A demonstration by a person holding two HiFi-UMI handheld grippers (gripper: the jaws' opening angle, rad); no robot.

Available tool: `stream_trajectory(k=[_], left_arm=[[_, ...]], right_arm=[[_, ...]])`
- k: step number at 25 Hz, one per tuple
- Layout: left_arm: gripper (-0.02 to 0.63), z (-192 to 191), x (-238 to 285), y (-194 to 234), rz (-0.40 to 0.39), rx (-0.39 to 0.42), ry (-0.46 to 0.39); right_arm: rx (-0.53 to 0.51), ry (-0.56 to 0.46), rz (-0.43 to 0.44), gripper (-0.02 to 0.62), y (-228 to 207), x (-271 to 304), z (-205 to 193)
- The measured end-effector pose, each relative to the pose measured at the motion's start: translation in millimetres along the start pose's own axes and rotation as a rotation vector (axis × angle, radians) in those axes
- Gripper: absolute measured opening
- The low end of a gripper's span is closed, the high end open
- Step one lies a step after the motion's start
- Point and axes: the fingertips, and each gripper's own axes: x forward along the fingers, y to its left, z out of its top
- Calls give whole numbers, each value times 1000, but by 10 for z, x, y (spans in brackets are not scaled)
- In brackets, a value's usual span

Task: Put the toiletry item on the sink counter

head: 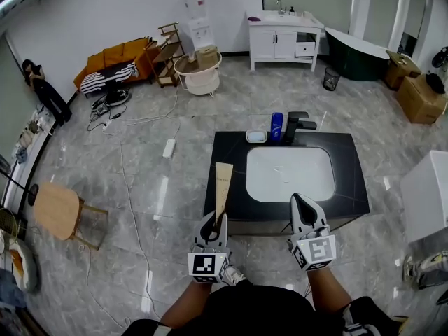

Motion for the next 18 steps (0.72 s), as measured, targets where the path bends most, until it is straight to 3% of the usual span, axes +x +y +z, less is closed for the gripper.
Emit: stream_trajectory(k=[10,18], left_arm=[[66,3,380,571,-45,-5,7],[66,-60,704,695,-55,-19,30]], right_arm=[[2,1,-40,5,239,600,-5],[8,33,-48,5,166,870,-98]])
